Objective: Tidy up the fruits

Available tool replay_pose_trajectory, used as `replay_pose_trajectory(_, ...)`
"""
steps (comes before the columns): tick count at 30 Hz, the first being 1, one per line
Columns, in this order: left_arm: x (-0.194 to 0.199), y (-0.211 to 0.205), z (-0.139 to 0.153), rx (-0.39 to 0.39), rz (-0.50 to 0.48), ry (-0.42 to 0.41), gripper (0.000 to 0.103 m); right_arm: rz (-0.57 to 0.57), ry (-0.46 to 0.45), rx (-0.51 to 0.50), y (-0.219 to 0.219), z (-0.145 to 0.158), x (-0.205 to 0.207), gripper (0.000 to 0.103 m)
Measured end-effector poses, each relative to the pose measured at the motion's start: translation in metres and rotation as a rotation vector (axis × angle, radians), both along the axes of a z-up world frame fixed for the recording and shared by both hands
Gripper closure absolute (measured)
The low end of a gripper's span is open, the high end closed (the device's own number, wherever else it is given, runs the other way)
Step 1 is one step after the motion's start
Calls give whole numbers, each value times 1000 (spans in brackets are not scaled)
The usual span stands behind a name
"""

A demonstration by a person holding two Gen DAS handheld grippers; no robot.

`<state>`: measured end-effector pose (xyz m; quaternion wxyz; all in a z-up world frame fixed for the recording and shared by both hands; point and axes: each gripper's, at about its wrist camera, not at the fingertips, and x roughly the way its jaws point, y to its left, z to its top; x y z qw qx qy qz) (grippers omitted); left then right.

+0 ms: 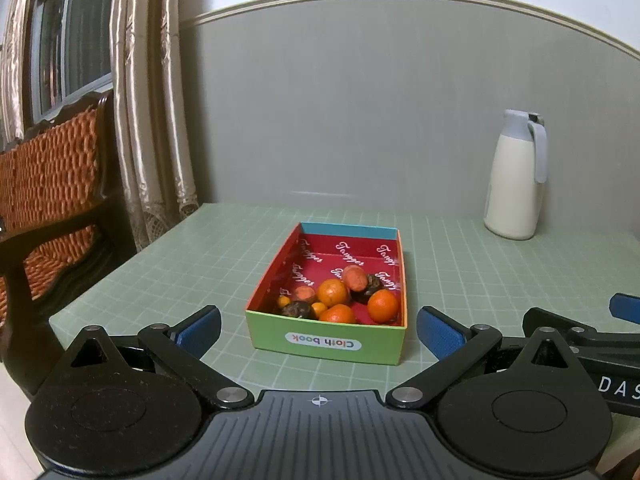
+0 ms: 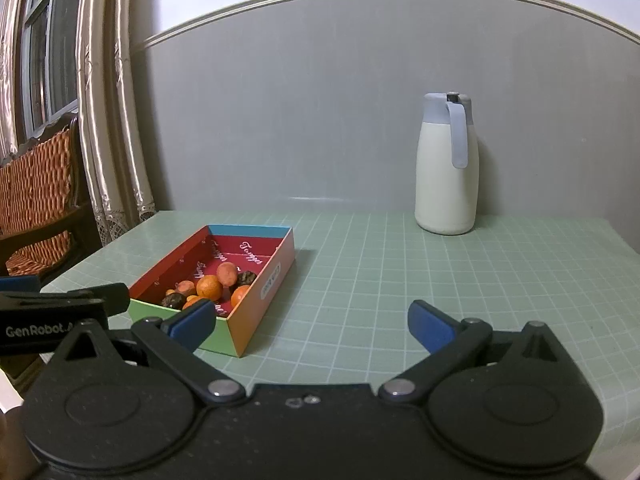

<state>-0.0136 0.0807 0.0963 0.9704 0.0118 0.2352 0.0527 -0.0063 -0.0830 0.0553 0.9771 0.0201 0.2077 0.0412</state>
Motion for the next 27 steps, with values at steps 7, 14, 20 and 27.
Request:
replay_pose_trajectory(7, 4, 0, -1, -6, -1, 14, 0, -4, -2, -5, 1, 0, 0, 0)
replay_pose_trajectory(14, 0, 0, 0, 12, 10, -2, 0, -14, -11, -3, 4, 0, 0, 0)
replay_pose_trajectory(20, -2, 4, 1, 21, 23, -10, 0, -19, -11, -13, 8, 0, 1, 0)
replay_pose_trajectory(27, 0, 6, -2, 15, 26, -2, 0, -13, -6, -14, 10, 0, 3, 0)
